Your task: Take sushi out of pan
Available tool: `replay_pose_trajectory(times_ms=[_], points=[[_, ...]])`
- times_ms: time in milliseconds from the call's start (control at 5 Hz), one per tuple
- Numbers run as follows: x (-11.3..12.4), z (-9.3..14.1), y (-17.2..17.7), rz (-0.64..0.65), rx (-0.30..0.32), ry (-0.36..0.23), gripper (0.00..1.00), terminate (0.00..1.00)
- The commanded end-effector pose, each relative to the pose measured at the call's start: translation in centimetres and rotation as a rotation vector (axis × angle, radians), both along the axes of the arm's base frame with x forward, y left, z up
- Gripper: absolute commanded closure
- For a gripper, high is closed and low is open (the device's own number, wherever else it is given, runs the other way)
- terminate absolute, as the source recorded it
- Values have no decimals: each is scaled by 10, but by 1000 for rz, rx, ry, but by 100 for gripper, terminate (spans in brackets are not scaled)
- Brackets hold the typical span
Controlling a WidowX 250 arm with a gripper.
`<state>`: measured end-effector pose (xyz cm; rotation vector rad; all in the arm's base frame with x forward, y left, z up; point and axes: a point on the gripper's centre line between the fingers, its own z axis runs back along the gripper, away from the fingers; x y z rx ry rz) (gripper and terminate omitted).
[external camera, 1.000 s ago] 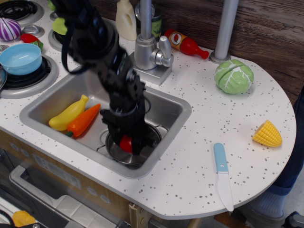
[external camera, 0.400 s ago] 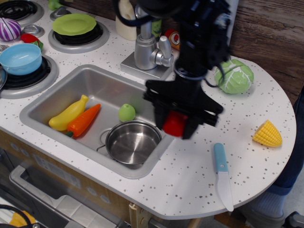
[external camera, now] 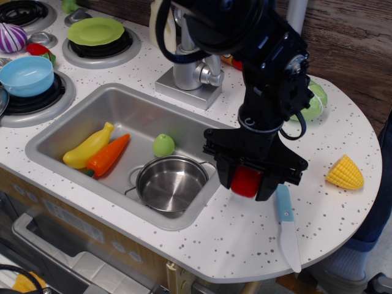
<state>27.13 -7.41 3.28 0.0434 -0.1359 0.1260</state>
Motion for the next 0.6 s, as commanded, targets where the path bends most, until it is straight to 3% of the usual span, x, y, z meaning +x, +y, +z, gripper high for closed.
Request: replay_pose_trajectory(times_ms=[0,200,400], points=[[2,6,1,-3,-4,-21,0,0],[2,6,1,-3,-4,-21,0,0],[2,6,1,-3,-4,-21,0,100]])
